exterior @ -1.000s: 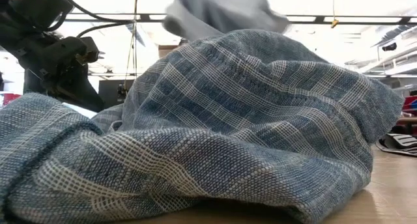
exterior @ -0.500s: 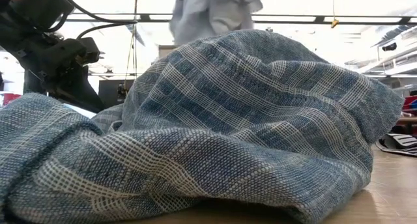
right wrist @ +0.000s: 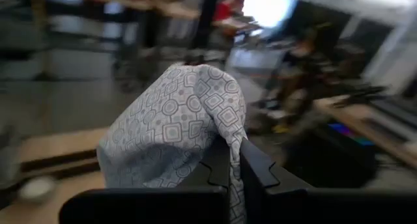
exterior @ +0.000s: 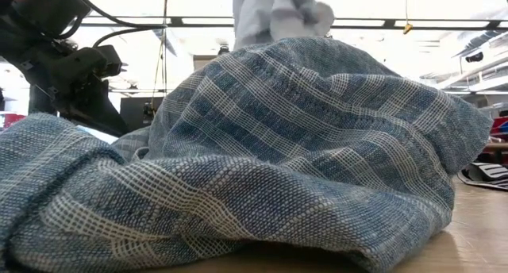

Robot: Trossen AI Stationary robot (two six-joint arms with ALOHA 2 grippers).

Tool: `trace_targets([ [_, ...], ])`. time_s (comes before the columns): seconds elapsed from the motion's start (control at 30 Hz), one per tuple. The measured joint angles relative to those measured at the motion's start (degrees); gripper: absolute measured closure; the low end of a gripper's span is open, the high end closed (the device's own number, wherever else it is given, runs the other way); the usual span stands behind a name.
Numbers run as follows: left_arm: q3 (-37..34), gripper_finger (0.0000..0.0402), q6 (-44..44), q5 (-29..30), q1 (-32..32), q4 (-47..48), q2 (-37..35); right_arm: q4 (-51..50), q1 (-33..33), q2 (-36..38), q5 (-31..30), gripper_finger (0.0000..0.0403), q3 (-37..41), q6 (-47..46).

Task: Sort clothes
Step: Put the light blue polo shirt into the laundry bin

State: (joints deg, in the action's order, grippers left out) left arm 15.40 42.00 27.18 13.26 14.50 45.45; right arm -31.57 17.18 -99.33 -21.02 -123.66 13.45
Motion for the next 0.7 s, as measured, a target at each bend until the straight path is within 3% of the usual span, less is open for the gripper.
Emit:
trace_targets([
  [0.13, 0.0, 0.0302, 0.02, 0.0, 0.0, -0.14, -0.02, 3.34, 1.37, -1.93, 11.64, 0.0399, 4.06, -3.06],
  [0.23, 0.0, 0.0302, 0.0, -0.02, 0.0, -0.68, -0.02, 3.3, 1.84, -4.27, 15.86, 0.0399, 4.9, -5.5],
  [0.33, 0.0, 0.0302, 0.02, -0.02, 0.0, -1.01, -0.02, -1.55, 2.39, -6.56, 16.1, 0.0399, 4.94, -6.48],
  [0.5, 0.0, 0.0302, 0.0, -0.04, 0.0, -0.98, -0.02, -17.23, 3.5, -10.11, 10.27, 0.0399, 4.94, -11.69],
  [0.7, 0.0, 0.0302, -1.27, -0.07, 0.0, -1.41, -0.02, -30.87, 4.89, -16.28, 10.24, 0.039, 4.94, -17.56],
])
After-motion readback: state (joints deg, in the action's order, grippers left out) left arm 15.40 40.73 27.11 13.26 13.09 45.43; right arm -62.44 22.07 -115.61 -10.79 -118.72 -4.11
